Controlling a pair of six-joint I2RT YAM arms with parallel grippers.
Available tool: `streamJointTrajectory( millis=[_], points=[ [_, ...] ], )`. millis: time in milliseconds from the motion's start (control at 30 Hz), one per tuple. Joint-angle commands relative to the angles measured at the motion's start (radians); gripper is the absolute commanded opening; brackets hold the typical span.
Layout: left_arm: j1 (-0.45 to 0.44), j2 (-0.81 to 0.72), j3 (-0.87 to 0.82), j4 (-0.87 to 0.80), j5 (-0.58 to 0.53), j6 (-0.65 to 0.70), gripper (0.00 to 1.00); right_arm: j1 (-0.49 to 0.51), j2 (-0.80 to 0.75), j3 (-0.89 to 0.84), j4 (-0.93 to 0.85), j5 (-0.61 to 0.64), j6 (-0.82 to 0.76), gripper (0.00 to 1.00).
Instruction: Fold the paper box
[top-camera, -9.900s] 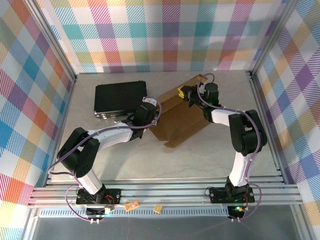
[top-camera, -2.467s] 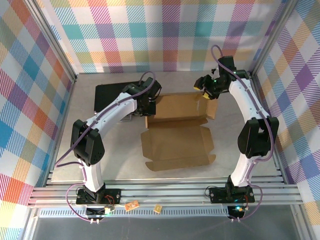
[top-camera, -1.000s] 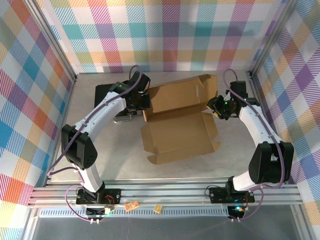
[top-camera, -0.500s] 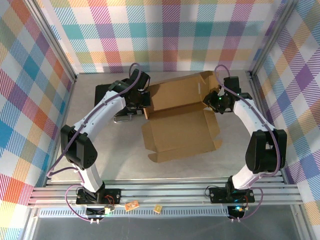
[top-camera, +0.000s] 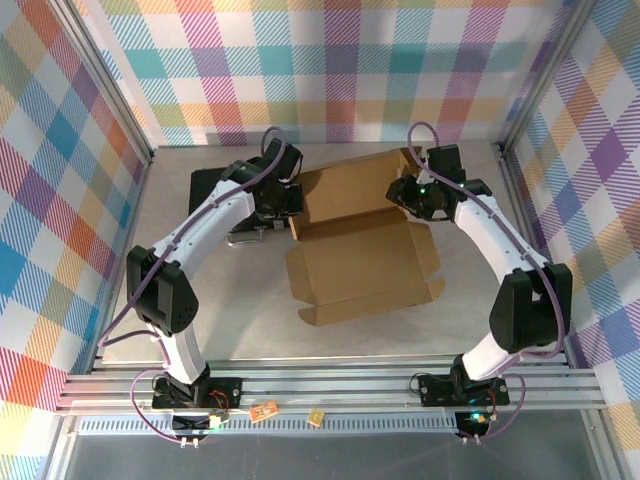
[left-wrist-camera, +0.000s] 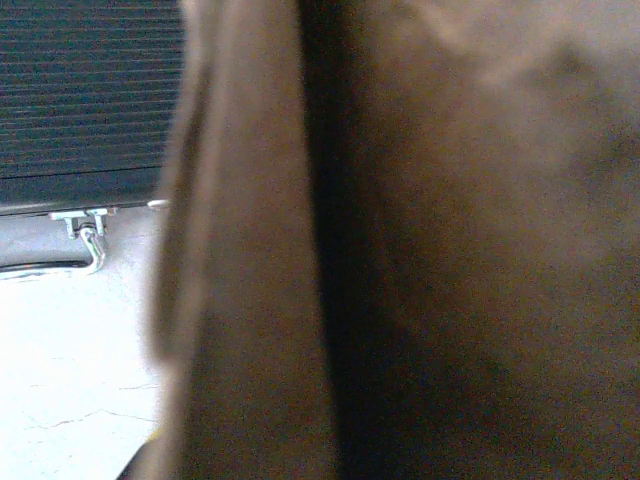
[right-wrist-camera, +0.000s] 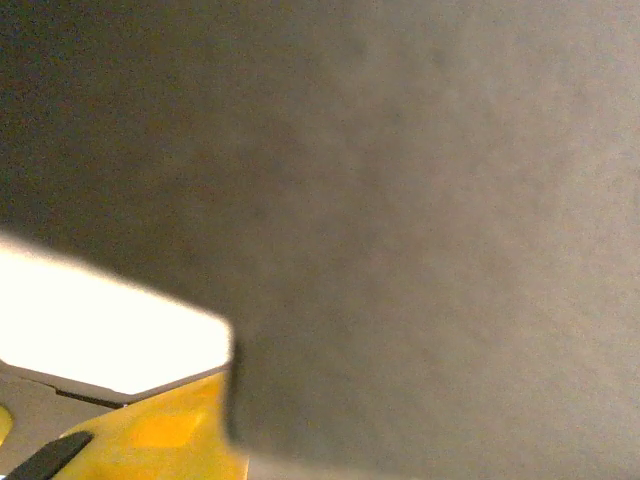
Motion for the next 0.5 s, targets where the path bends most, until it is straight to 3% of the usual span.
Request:
streamJointTrajectory(
  millis=[0, 300, 467],
  points=[
    [0.007, -0.015, 0.029, -0.005, 0.022, -0.002, 0.0, 0.012, 0.025, 0.011, -0.039, 0.02, -0.026, 0.4],
    [0.018, -0.046, -0.01, 0.024, 0.046, -0.033, 0.0, 0.034, 0.035, -0.023, -0.049, 0.027, -0.031, 0.43],
    [0.026, -0.055, -0.024, 0.018, 0.051, -0.034, 0.0, 0.034, -0.019, 0.048, -0.101, 0.023, -0.064, 0.47]
  ],
)
